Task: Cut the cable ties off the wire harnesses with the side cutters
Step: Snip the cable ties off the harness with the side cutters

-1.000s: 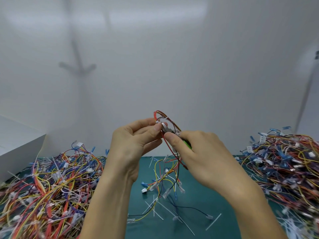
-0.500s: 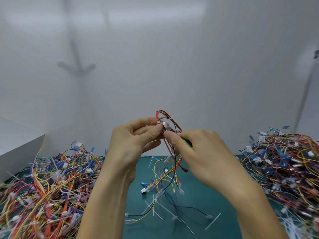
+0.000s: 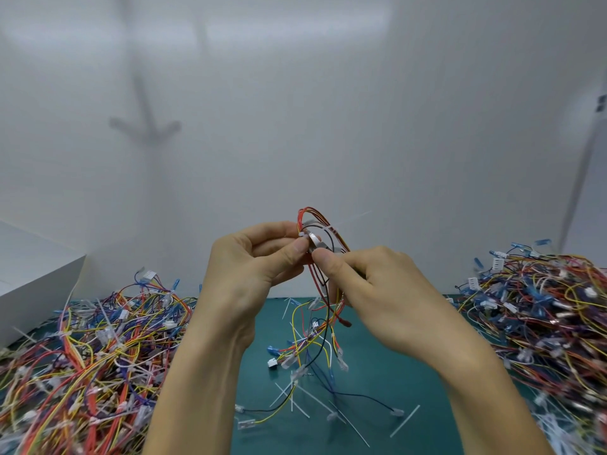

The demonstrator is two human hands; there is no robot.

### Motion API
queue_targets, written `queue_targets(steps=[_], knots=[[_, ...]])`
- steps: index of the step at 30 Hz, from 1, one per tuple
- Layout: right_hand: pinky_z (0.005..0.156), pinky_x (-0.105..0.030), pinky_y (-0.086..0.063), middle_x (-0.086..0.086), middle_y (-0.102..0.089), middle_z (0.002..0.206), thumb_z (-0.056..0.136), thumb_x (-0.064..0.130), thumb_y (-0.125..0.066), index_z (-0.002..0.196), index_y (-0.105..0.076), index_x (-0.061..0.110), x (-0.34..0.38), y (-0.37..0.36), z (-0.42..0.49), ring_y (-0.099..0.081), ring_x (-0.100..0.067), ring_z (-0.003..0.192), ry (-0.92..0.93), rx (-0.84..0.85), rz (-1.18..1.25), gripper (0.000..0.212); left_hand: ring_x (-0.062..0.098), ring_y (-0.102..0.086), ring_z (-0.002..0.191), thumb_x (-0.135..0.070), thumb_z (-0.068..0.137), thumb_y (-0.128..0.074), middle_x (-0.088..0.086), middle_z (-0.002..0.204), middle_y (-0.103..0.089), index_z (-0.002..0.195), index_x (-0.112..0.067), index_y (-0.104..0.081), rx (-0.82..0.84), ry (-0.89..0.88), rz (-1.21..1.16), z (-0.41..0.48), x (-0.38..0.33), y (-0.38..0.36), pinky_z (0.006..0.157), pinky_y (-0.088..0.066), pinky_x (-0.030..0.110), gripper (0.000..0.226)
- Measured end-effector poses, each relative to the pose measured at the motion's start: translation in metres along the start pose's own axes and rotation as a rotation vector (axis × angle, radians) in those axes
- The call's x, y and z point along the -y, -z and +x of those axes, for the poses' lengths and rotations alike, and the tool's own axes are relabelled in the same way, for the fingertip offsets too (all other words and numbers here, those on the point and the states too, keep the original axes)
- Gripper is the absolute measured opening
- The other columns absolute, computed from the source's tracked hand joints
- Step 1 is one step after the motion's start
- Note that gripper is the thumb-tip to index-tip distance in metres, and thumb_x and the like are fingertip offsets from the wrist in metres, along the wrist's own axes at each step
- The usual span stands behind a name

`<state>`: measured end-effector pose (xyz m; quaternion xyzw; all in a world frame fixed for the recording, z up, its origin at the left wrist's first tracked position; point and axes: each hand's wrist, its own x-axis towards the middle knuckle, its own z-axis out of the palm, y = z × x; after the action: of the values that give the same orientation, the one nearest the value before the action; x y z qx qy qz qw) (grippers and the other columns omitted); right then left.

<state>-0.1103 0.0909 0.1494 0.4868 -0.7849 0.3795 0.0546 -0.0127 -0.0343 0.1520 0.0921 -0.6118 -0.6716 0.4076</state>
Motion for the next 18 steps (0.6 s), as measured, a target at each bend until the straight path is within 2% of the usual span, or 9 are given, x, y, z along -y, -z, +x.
queue_targets(steps=[3,7,18], knots=[[0.050,-0.028,-0.035,0.003,-0.047,0.046,0.092,0.068,-0.039,0.066,-0.066,0.013,-0.0051,-0.0007,0.0021,-0.042,-0.010,0.043,-0.039,0.066,0.157,0.067,0.011,-0.072,0.067,-0.014,0.062,-0.075,0.007,0.076,-0.076,0.076,-0.015,-0.075,0.015,-0.004,-0.004,0.0001,-0.0006,-0.0002,0.063,-0.056,0.018,0.014],[0.056,-0.030,-0.036,0.007,-0.042,0.043,0.093,0.069,-0.040,0.066,-0.068,0.015,-0.0083,-0.0031,0.0040,-0.041,-0.009,0.044,-0.054,0.124,0.268,0.066,0.010,-0.071,0.065,-0.015,0.060,-0.074,0.004,0.073,-0.075,0.077,-0.014,-0.074,0.014,-0.009,0.004,-0.0001,-0.0013,0.0007,0.064,-0.057,0.018,0.017],[0.051,-0.027,-0.034,0.004,-0.044,0.044,0.091,0.070,-0.040,0.067,-0.067,0.016,-0.0083,-0.0027,0.0042,-0.040,-0.010,0.041,-0.046,0.099,0.240,0.065,0.010,-0.071,0.065,-0.014,0.061,-0.074,0.004,0.073,-0.076,0.081,-0.013,-0.073,0.004,-0.005,0.010,0.0001,-0.0010,-0.0002,0.064,-0.058,0.019,0.021]])
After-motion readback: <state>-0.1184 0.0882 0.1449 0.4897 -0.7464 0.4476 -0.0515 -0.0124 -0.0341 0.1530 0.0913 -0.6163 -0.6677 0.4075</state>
